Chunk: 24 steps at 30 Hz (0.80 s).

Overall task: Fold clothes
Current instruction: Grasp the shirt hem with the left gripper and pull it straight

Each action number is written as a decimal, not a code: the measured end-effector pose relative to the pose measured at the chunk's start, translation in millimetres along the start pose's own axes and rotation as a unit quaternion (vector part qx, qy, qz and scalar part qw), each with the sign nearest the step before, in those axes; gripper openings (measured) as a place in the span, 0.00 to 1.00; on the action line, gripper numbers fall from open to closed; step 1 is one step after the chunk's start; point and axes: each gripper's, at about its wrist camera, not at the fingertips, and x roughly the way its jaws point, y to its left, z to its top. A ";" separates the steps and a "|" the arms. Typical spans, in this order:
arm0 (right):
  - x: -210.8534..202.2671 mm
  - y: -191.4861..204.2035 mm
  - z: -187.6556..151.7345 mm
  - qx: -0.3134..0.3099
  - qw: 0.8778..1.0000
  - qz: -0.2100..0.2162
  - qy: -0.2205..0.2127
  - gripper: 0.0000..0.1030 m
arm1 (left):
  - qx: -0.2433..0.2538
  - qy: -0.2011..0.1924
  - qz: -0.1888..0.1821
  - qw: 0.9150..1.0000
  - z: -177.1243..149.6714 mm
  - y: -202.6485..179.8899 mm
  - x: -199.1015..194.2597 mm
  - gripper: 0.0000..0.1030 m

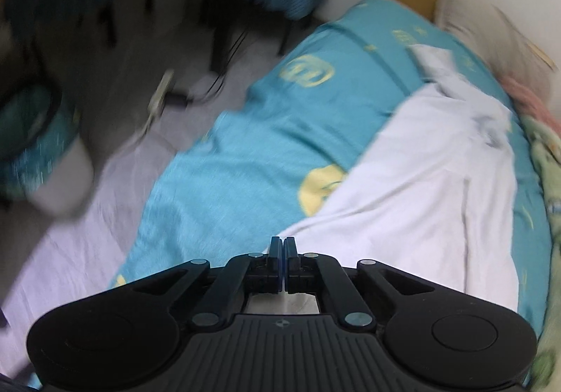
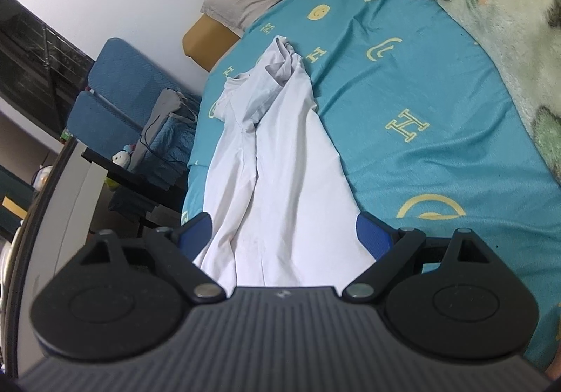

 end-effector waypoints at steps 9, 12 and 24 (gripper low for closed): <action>6.8 -6.4 -2.4 0.008 1.000 -0.010 0.022 0.88 | 0.239 -0.103 -0.046 0.964 -49.9 -83.0 -77.1 0.00; 9.6 -8.2 -3.2 0.005 0.999 -0.017 0.031 0.88 | 0.286 -0.107 -0.063 0.950 -63.4 -105.9 -83.0 0.00; 19.8 -15.2 -6.3 0.012 0.998 -0.033 0.052 0.88 | 0.348 0.047 -0.153 0.924 -94.3 -136.4 -30.3 0.13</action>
